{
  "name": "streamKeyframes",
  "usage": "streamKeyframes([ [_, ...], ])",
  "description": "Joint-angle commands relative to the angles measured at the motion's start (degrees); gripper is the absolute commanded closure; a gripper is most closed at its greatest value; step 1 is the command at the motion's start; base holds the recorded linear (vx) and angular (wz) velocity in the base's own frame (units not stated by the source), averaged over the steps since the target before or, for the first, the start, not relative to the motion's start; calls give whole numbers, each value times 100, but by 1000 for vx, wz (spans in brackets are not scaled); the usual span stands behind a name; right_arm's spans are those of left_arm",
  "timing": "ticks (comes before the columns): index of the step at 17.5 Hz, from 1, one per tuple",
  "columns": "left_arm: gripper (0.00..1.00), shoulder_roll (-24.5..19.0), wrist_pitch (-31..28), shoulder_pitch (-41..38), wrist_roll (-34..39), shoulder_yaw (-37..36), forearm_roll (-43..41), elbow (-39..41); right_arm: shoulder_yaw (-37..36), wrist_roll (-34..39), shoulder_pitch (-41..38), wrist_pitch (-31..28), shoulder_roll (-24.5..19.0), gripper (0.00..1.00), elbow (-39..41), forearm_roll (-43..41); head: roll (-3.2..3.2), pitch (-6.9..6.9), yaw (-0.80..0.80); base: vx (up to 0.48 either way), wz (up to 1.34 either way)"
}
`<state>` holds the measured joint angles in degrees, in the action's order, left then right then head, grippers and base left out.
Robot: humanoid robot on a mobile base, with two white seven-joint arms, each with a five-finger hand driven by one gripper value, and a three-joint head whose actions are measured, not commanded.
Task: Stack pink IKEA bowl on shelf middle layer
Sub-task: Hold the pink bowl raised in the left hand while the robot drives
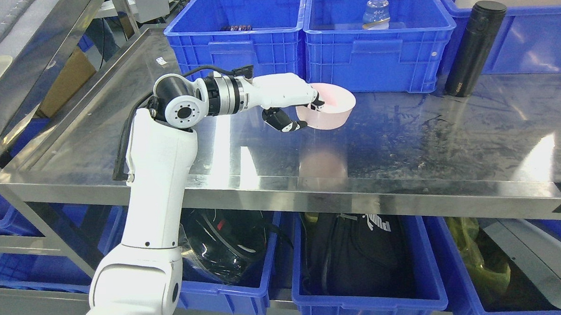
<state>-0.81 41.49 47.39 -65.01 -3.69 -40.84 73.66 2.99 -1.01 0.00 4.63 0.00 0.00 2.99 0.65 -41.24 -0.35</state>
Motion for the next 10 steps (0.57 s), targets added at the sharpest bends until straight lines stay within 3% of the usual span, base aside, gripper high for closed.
streamKeyframes([
  [1, 100, -19, 316, -194, 41, 896, 778, 483, 0, -4, -18, 2, 100, 0, 100, 0, 0, 0, 0, 0, 0],
  [5, 100, -19, 351, -406, 128, 905, 815, 606, 0, -4, -26, 2, 100, 0, 100, 0, 0, 0, 0, 2, 113],
  [10, 100, -19, 351, -494, 401, 713, 885, 650, 0, -4, -26, 2, 100, 0, 100, 0, 0, 0, 0, -18, 538],
])
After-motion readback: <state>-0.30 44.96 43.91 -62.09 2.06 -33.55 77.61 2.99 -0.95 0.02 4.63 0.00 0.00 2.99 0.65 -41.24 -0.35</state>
